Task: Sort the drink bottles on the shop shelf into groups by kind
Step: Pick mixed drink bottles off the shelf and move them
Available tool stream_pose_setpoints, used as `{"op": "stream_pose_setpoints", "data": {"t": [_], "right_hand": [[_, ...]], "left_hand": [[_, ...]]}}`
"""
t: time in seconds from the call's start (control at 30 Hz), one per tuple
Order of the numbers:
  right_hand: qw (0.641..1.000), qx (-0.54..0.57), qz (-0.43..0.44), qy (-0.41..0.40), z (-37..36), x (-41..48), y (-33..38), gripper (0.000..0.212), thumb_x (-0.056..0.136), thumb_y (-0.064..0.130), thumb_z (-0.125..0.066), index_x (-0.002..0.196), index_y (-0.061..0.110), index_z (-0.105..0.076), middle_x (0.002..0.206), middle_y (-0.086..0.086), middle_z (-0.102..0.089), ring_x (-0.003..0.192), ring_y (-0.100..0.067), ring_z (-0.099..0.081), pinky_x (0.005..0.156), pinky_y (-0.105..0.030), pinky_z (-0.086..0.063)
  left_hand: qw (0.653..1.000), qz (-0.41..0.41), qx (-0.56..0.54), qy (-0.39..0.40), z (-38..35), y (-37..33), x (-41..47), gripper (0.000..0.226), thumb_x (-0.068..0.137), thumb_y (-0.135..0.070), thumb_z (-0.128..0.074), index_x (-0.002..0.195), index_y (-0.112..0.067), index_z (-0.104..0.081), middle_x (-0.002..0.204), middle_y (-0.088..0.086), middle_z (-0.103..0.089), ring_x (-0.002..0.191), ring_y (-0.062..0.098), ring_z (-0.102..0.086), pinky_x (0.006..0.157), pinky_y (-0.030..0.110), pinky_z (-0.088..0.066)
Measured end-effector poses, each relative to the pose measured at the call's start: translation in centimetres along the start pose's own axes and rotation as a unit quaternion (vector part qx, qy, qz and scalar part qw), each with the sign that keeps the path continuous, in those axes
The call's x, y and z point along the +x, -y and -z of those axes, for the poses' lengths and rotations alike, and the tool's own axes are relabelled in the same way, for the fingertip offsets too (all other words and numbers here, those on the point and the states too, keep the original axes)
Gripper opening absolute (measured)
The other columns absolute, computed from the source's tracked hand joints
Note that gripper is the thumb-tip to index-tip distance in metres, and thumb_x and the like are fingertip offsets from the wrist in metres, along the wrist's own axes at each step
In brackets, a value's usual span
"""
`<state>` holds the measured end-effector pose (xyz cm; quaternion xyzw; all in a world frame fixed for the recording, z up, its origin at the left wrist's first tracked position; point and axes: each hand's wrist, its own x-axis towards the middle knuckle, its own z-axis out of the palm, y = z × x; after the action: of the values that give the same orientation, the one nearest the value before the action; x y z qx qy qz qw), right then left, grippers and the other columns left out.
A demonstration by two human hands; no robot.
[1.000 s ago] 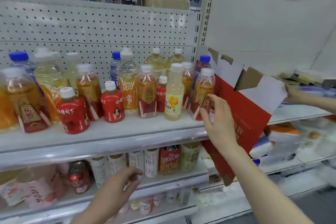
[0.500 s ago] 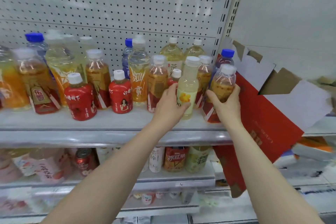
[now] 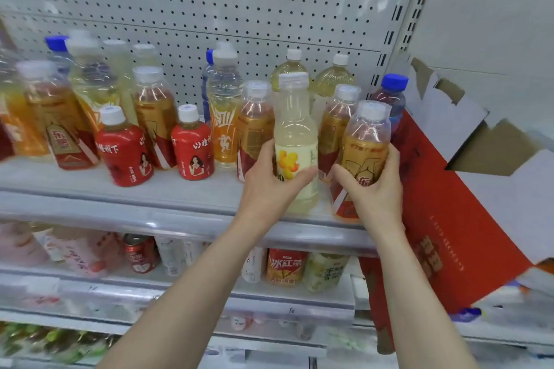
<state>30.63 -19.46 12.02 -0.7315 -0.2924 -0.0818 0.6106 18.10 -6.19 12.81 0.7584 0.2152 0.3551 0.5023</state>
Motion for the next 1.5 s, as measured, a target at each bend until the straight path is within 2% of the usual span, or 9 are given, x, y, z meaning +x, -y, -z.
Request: {"op": "stream_pose_setpoints", "data": {"t": [0.2,0.37,0.47,0.57,0.73,0.83,0.93,1.17,1.5], "right_hand": [[0.995,0.053,-0.001,0.09,-2.6,-2.5,3.6,0.073,0.076,0.036,-0.084,0.137,0.028,-0.045,0.111,0.019,-0.064,0.098,0.009,-0.061,0.081,-0.015,-0.046],[0.978,0.073,-0.024,0.195,-8.5,-7.0,5.3,0.062,0.078,0.04,-0.082,0.128,0.045,-0.046,0.102,0.026,-0.062,0.089,0.018,-0.058,0.074,-0.01,-0.045],[0.971,0.064,-0.017,0.23,-12.7,-10.3,6.7,0.069,0.077,0.037,-0.083,0.134,0.033,-0.044,0.1,0.025,-0.061,0.086,0.02,-0.057,0.067,-0.002,-0.043],[0.962,0.056,0.0,0.266,-17.3,-14.0,8.8,0.068,0.075,0.038,-0.084,0.131,0.031,-0.045,0.102,0.019,-0.064,0.09,0.007,-0.062,0.075,-0.015,-0.048],[0.938,0.072,-0.005,0.34,-26.4,-20.7,13.2,0.065,0.075,0.035,-0.085,0.129,0.029,-0.049,0.099,0.018,-0.065,0.084,0.011,-0.061,0.065,-0.004,-0.042],[0.921,0.083,-0.009,0.38,-31.6,-24.8,15.8,0.067,0.075,0.038,-0.085,0.129,0.037,-0.046,0.105,0.019,-0.063,0.09,0.007,-0.062,0.068,-0.009,-0.043],[0.905,0.086,-0.01,0.416,-36.3,-28.2,18.7,0.07,0.075,0.038,-0.085,0.132,0.038,-0.043,0.106,0.023,-0.06,0.09,0.012,-0.058,0.072,-0.012,-0.043],[0.882,0.089,0.004,0.462,-47.2,-33.0,24.5,0.07,0.077,0.036,-0.084,0.132,0.038,-0.04,0.106,0.025,-0.057,0.086,0.018,-0.056,0.064,-0.005,-0.04],[0.885,0.109,0.008,0.453,-61.7,-32.4,29.6,0.069,0.076,0.04,-0.083,0.132,0.04,-0.043,0.107,0.023,-0.063,0.091,0.014,-0.059,0.069,-0.009,-0.041]], "left_hand": [[0.993,0.061,-0.099,-0.031,5.8,0.8,-5.3,0.058,0.065,-0.055,-0.075,0.117,-0.033,-0.062,0.105,-0.011,-0.073,0.098,0.007,-0.07,0.086,0.036,-0.057],[0.979,0.131,-0.111,-0.112,11.6,4.9,-9.9,0.055,0.064,-0.056,-0.074,0.112,-0.032,-0.066,0.102,-0.005,-0.074,0.097,0.015,-0.071,0.087,0.044,-0.058],[0.967,0.153,-0.129,-0.159,16.1,7.4,-12.4,0.054,0.068,-0.048,-0.081,0.116,-0.029,-0.065,0.104,-0.003,-0.074,0.099,0.018,-0.071,0.084,0.04,-0.058],[0.956,0.176,-0.144,-0.185,21.4,9.0,-15.0,0.054,0.077,-0.04,-0.08,0.125,-0.03,-0.058,0.108,-0.005,-0.074,0.101,0.017,-0.071,0.08,0.036,-0.06],[0.943,0.199,-0.123,-0.238,31.0,12.0,-19.0,0.044,0.085,-0.032,-0.075,0.124,-0.025,-0.057,0.11,0.001,-0.072,0.101,0.02,-0.07,0.079,0.035,-0.059],[0.936,0.208,-0.102,-0.263,36.9,13.4,-21.5,0.041,0.082,-0.04,-0.077,0.116,-0.032,-0.058,0.108,-0.002,-0.071,0.099,0.017,-0.07,0.08,0.034,-0.058],[0.924,0.225,-0.091,-0.293,42.9,14.3,-23.6,0.06,0.065,-0.056,-0.075,0.118,-0.032,-0.058,0.11,-0.002,-0.071,0.102,0.018,-0.069,0.092,0.046,-0.056],[0.905,0.225,-0.098,-0.349,55.0,16.3,-25.2,0.043,0.083,-0.041,-0.076,0.12,-0.032,-0.057,0.113,0.0,-0.071,0.104,0.021,-0.069,0.092,0.045,-0.056],[0.911,0.191,-0.099,-0.352,68.0,21.1,-18.7,0.061,0.067,-0.058,-0.074,0.122,-0.035,-0.057,0.111,-0.006,-0.072,0.104,0.017,-0.07,0.095,0.047,-0.054]]}}
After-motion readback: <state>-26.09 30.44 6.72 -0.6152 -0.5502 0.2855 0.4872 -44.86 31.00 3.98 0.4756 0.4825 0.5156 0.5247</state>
